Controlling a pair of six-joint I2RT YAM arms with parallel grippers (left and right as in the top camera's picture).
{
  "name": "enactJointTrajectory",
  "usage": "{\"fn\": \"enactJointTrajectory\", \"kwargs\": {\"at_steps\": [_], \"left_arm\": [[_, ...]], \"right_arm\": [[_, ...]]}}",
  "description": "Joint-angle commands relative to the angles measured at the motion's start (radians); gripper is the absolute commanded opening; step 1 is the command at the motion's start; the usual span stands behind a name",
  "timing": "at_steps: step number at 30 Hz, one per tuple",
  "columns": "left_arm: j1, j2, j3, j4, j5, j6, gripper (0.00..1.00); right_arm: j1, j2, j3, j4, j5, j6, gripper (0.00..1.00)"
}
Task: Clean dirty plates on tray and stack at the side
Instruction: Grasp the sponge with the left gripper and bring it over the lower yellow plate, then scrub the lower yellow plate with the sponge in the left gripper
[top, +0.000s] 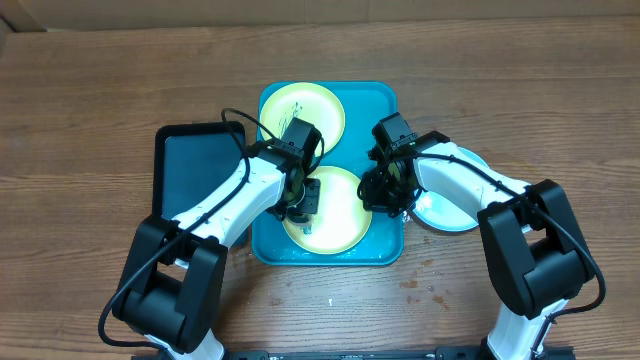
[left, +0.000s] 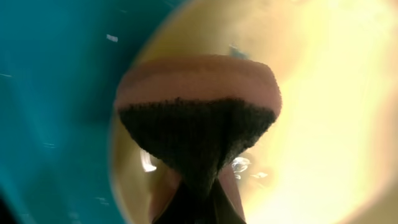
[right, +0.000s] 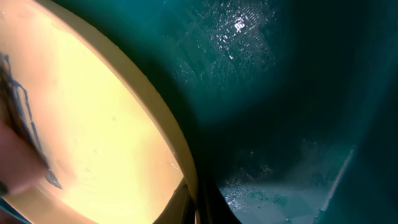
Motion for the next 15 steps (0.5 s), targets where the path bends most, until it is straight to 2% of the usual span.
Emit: {"fn": "enactJointTrajectory", "kwargs": {"at_steps": [1,3,5,7,12,15], "left_arm": [[0.004,0.001,0.002,0.000,-0.192,0.058,0.04],[0.004,0.005,0.002,0.020,-0.190,0.068,0.04],[0.004,0.011,0.002,0.048,-0.125,0.073,0.04],[0.004,0.021,0.002,0.076,-0.026,0.076,0.04],[0.002,0.061,0.002,0.124,0.327,0.075,0.04],[0.002,0.092,0.002,0.136,0.442,0.071,0.04]], "right_arm": [[-0.013,0.041,-0.013,0.000,0.082,0.008,0.04],[-0.013,0.041,-0.013,0.001,0.082,0.008,0.04],[-0.013,0.041,-0.013,0.001,0.082,0.008,0.04],[-0.013,0.041,-0.013,0.001,0.082,0.008,0.04],[-0.013,0.041,-0.013,0.001,0.083,0.008,0.04],[-0.013,0.041,-0.013,0.001,0.083,0.008,0.04]]}}
